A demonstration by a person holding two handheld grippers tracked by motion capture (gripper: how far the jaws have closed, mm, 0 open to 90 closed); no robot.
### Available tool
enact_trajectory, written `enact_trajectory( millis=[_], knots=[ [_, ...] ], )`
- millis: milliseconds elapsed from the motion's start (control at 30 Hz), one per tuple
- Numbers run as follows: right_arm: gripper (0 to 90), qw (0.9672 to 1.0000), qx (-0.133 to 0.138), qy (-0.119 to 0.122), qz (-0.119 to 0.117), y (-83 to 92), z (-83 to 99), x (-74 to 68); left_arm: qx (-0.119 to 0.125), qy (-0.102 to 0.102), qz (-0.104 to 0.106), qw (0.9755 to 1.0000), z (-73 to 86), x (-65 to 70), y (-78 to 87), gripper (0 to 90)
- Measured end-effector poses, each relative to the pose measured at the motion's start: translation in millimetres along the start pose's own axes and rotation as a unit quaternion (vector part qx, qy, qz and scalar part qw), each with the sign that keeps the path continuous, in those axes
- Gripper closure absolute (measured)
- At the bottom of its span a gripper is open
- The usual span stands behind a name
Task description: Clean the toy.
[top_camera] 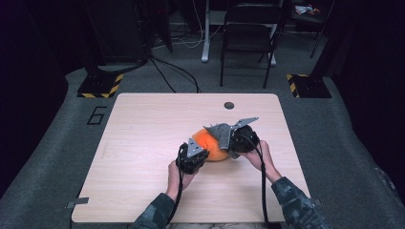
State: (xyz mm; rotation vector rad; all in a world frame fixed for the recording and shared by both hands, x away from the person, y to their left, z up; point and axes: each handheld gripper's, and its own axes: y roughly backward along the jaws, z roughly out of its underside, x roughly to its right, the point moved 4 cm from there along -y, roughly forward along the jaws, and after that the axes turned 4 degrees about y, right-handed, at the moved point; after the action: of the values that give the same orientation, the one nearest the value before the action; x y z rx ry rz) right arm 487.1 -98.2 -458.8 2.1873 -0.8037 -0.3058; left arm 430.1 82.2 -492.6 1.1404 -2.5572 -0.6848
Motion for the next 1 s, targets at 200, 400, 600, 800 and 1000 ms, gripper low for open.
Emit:
enact_trajectory(
  millis=[200, 400, 600, 800, 1000],
  knots=[
    [72.0, 0.9995, -0.026, -0.019, 0.002, -6.4, 8.9, 11.2, -0.002, 0.003, 0.000, 1.0000, 0.8, -2.3, 0.0, 84.9],
    [71.6, 0.9974, -0.057, -0.043, 0.012, -19.3, 25.1, 22.7, -0.001, 0.005, -0.001, 1.0000, 1.1, -1.9, -0.8, 84.9],
    [71.1, 0.9937, -0.091, -0.062, 0.020, -39.6, 41.1, 27.5, 0.002, 0.007, -0.002, 1.0000, 1.6, -3.6, -1.3, 84.9],
    [71.2, 0.9941, -0.091, -0.049, 0.033, -37.3, 38.8, 26.9, 0.002, 0.010, -0.004, 0.9999, 1.6, -3.1, -0.3, 84.7],
    [72.0, 0.9979, -0.038, -0.037, 0.036, -2.6, 15.9, 26.6, 0.004, 0.008, -0.004, 1.0000, 1.7, -4.3, -1.0, 84.5]
  ],
)
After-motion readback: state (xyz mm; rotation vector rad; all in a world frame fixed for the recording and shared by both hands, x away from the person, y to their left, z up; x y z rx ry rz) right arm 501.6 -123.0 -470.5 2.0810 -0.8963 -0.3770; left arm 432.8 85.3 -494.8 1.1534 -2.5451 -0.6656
